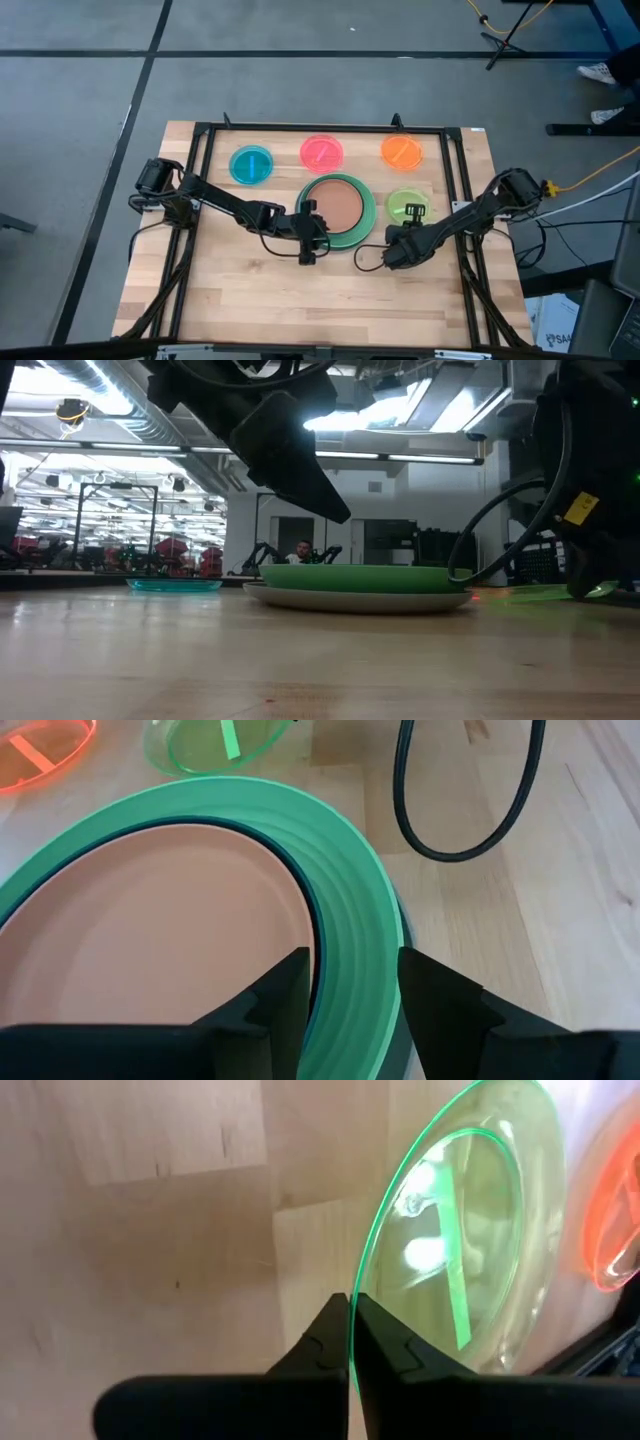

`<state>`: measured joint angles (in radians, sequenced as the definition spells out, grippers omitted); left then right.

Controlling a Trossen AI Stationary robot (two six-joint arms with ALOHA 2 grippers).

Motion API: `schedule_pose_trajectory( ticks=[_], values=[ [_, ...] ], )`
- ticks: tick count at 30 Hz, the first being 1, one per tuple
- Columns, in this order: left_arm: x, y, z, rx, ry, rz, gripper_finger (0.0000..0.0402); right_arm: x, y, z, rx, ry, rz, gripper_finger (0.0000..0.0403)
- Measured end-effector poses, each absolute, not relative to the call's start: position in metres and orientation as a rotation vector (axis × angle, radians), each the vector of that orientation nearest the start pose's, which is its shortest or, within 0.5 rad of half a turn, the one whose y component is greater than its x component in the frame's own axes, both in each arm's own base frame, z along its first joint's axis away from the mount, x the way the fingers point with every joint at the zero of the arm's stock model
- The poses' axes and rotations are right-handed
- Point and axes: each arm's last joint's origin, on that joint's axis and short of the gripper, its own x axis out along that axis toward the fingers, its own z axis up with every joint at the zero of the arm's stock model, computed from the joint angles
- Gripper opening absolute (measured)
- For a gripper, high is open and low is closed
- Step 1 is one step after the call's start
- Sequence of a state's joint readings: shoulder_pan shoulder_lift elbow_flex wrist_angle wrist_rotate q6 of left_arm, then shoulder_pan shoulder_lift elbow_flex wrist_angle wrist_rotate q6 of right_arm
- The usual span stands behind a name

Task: Stack plastic plates
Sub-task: Stack the green plate on top of the brown plate

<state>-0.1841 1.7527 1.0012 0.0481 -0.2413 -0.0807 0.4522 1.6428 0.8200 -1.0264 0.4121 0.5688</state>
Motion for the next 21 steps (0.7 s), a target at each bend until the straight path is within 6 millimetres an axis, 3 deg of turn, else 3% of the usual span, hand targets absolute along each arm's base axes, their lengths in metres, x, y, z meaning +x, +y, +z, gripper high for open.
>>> schedule_pose_trajectory(
  ticks=[21],
  values=[
    [0.348,-0.062,0.193,0.098,0.681,0.064,0.0147,0.203,0.081,0.186,-0.388,1.323,-0.437,0.0001]
  ],
)
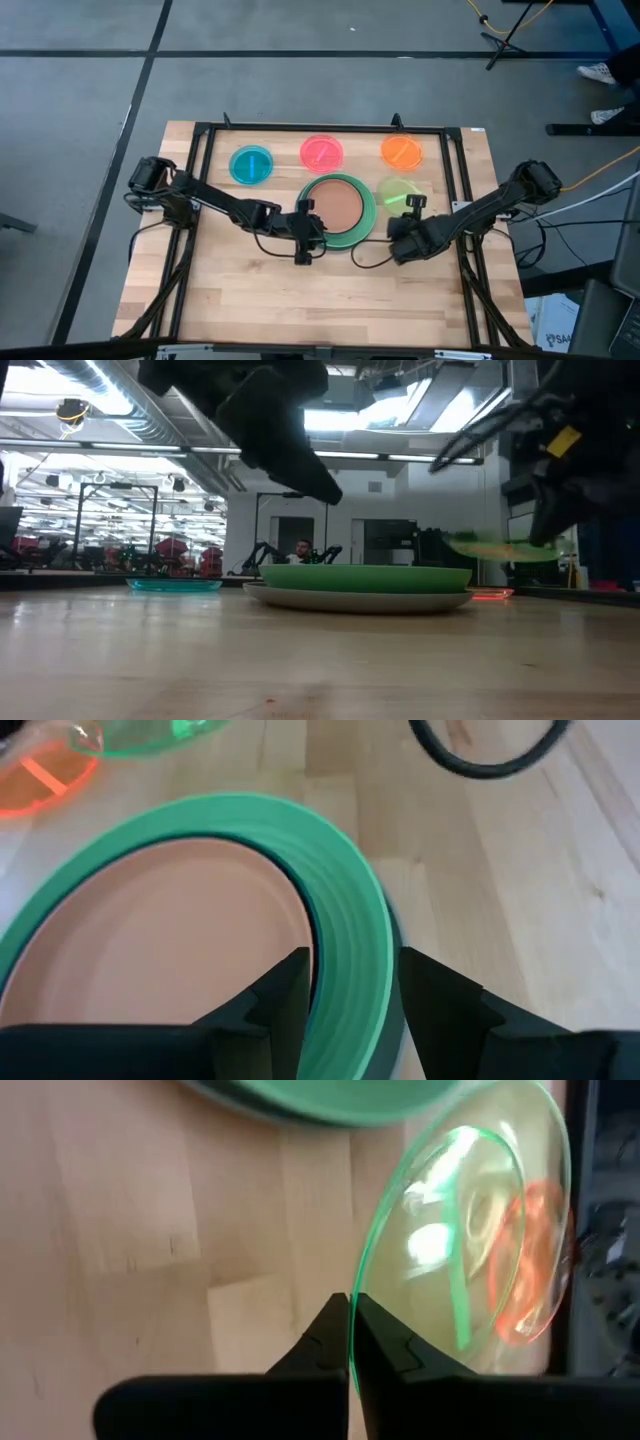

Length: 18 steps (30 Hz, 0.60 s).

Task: Stack plastic plates
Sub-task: Stack the green plate on top of the brown plate

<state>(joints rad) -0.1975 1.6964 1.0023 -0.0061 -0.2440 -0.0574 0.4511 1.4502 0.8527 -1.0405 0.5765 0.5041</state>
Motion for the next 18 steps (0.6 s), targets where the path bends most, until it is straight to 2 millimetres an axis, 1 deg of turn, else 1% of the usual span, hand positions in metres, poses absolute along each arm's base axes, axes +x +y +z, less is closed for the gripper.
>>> schedule_pose_trajectory(
  ticks=[8,18],
  values=[
    [0.343,-0.067,0.201,0.114,0.668,0.045,0.0147,0.220,0.089,0.200,-0.465,1.243,-0.308,0.0001],
    [0.339,-0.068,0.209,0.126,0.655,0.036,0.0147,0.239,0.098,0.205,-0.570,1.090,-0.148,0.0001]
  ],
)
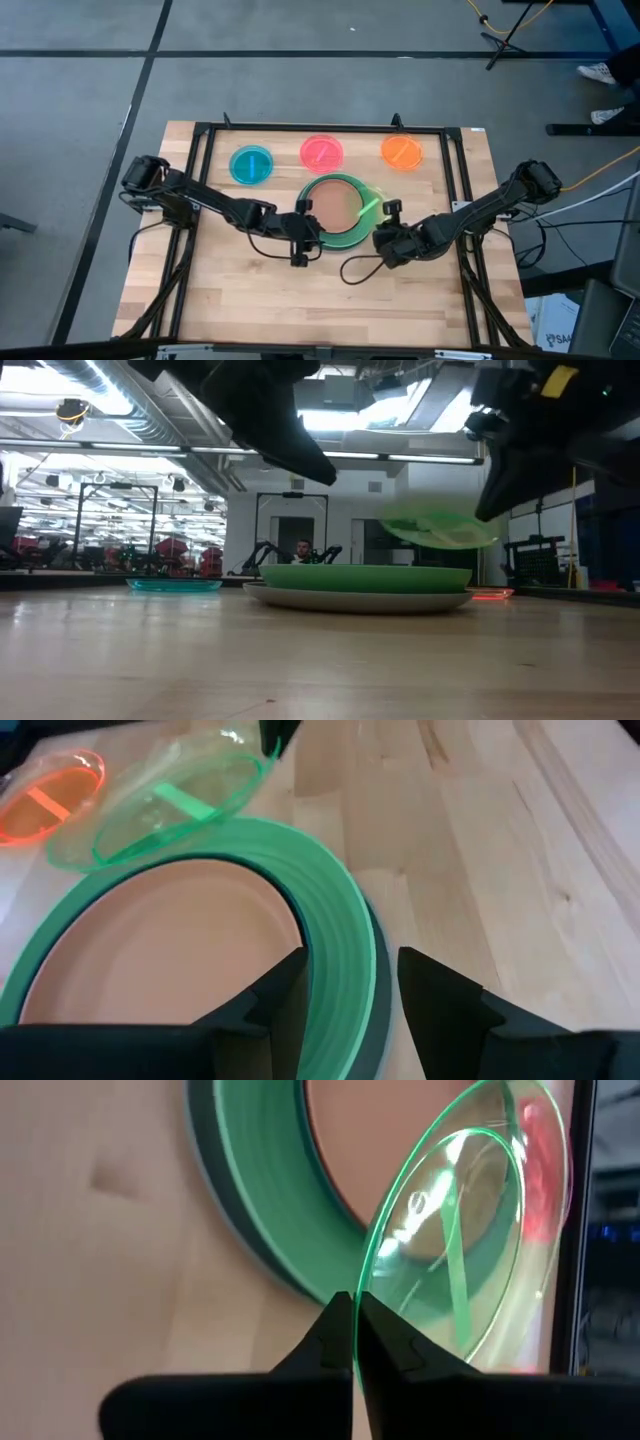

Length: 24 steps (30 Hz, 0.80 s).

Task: Stack plastic plates
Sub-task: Stack the green plate on top of the brown plate

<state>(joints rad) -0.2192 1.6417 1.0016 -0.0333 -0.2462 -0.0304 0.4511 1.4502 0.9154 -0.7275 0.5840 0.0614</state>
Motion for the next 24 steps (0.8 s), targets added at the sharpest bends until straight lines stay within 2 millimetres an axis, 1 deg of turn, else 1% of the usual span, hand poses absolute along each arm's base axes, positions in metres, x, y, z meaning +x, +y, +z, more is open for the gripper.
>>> schedule_pose_trajectory(
  ticks=[6,11,14,19,24],
  values=[
    [0.333,-0.071,0.221,0.126,0.634,0.024,0.0147,0.249,0.103,0.209,-0.647,0.996,-0.072,0.0001],
    [0.329,-0.077,0.227,0.153,0.615,0.006,0.0147,0.259,0.104,0.215,-0.669,0.901,-0.042,0.0001],
    [0.324,-0.080,0.231,0.175,0.613,0.033,0.0147,0.265,0.098,0.217,-0.650,0.875,-0.036,0.0001],
    [0.317,-0.083,0.243,0.178,0.578,0.041,0.0147,0.276,0.081,0.216,-0.594,0.873,-0.027,0.0001],
    [0.314,-0.087,0.246,0.181,0.577,0.028,0.0147,0.287,0.065,0.211,-0.539,0.877,-0.020,0.0001]
  ],
)
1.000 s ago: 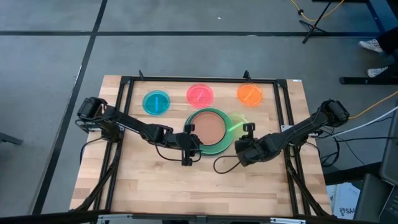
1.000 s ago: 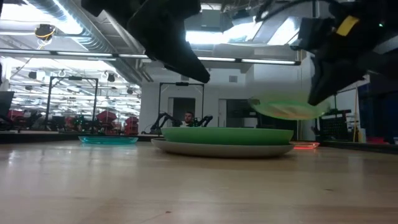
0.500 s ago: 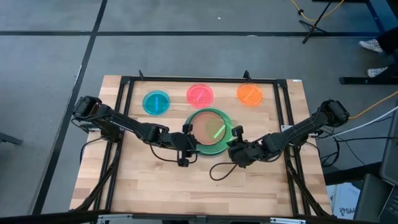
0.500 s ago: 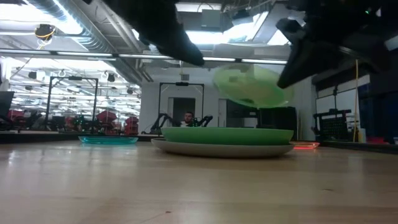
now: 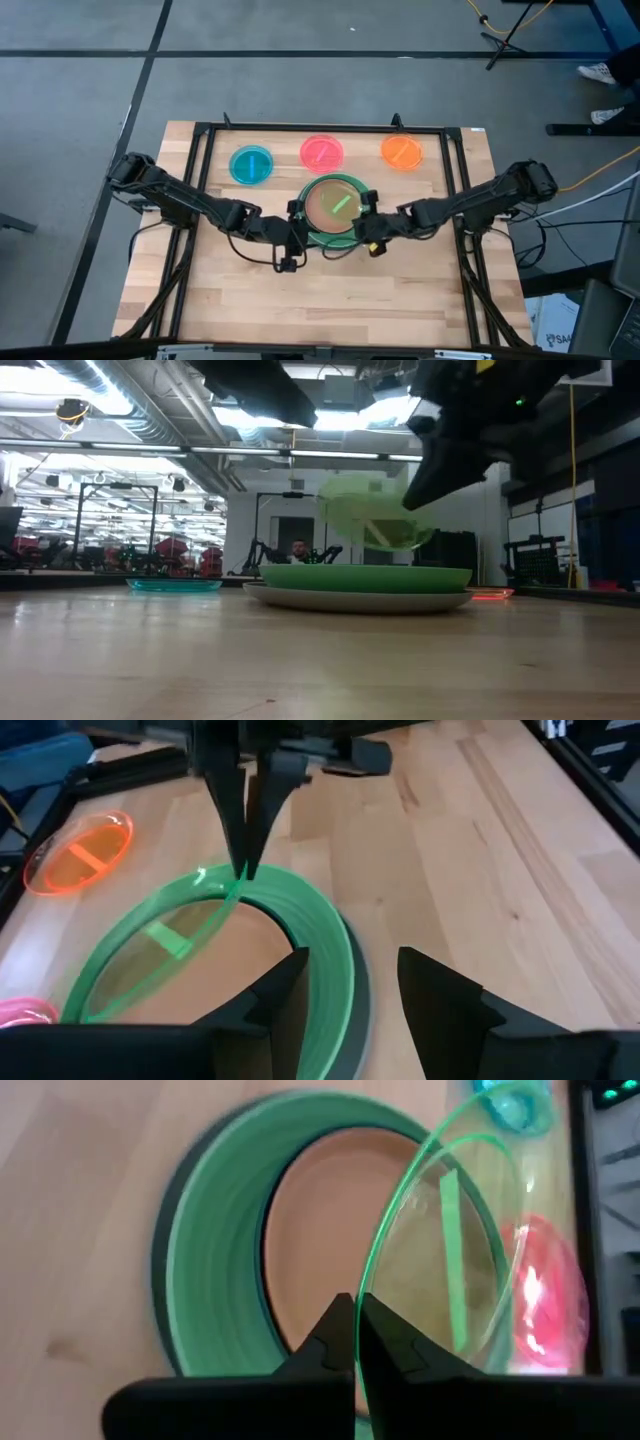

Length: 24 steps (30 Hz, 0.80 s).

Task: Stack plastic plates
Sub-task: Stack the green plate on top of the brown plate

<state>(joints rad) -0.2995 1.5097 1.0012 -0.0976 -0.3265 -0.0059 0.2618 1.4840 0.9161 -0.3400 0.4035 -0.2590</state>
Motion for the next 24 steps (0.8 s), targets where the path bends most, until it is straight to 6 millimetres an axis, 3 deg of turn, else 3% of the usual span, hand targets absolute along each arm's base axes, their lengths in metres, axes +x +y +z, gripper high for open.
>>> schedule_pose_trajectory(
  ticks=[9,24],
  values=[
    [0.313,-0.087,0.245,0.197,0.582,0.051,0.0147,0.309,0.055,0.188,-0.493,0.875,0.014,0.0001],
    [0.313,-0.087,0.246,0.198,0.580,0.053,0.0147,0.310,0.054,0.177,-0.484,0.925,0.008,0.0001]
  ],
)
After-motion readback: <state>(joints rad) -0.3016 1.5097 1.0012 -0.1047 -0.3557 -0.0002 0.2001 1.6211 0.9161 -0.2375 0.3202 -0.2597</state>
